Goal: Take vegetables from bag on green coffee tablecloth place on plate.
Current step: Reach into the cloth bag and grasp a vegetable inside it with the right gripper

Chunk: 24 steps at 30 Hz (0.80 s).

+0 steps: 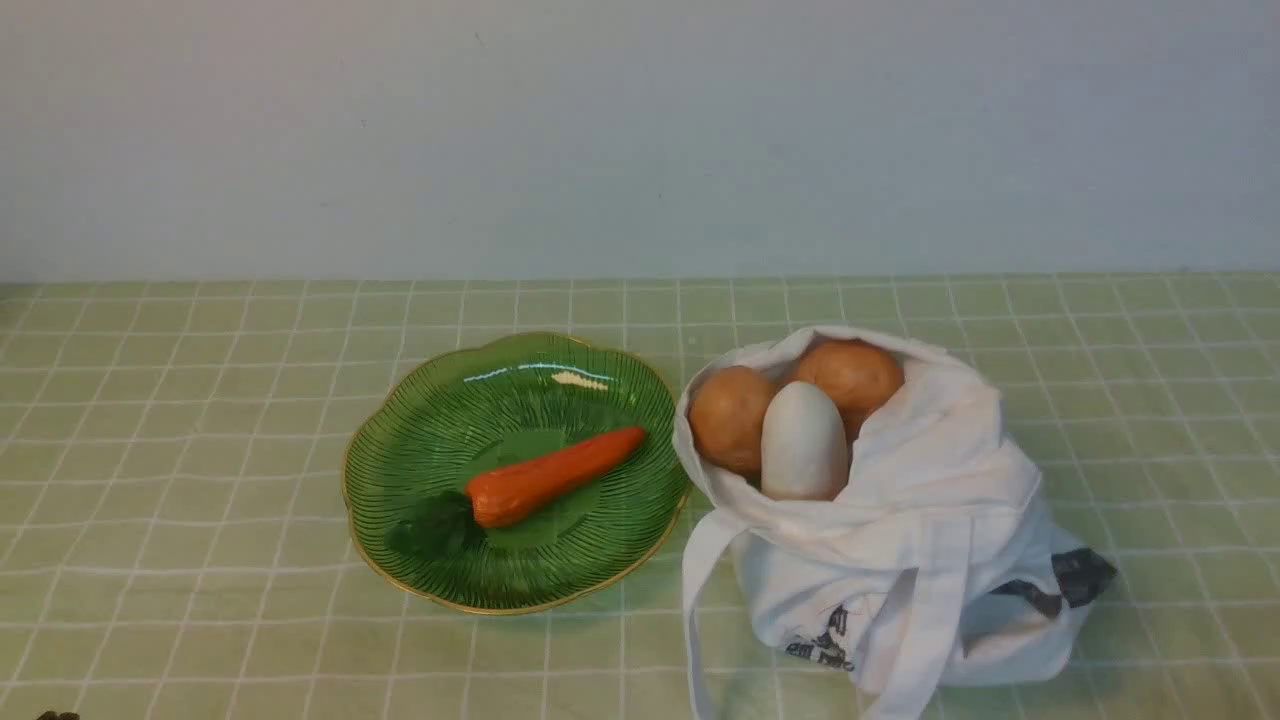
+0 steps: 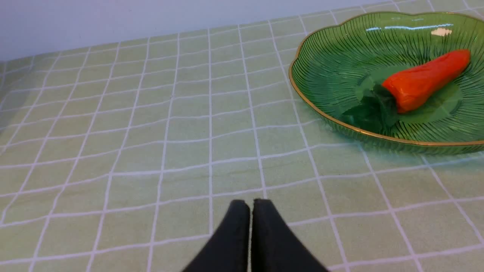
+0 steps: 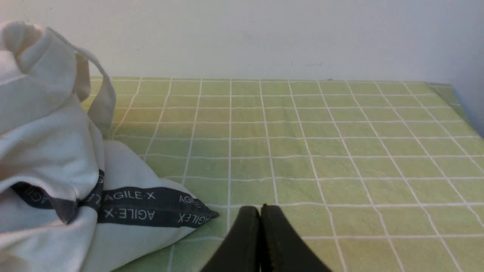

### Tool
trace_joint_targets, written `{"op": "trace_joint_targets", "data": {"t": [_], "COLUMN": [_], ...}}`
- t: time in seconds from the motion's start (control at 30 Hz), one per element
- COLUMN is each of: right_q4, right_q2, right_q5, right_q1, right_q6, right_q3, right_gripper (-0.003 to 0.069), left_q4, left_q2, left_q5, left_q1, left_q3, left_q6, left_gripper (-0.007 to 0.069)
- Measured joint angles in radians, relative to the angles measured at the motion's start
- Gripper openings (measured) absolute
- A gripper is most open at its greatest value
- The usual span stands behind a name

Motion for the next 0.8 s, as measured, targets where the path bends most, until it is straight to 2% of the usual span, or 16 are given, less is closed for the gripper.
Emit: {"op": "trace_joint_targets", "data": {"t": [0.8], "right_q4": [-0.011], "right_q2": [0.000], "right_q5": [0.001], "right_q1": [0.000], "right_q6": [-0.018], "right_q3": [0.000], "right_gripper": [-0.0010], "left_q4": [0.000], "left_q2": [0.000], "left_q5": [0.000], "left_q1": [0.000], "left_q3": [0.000], "left_q6": [0.000], "left_gripper": [-0.0005]}}
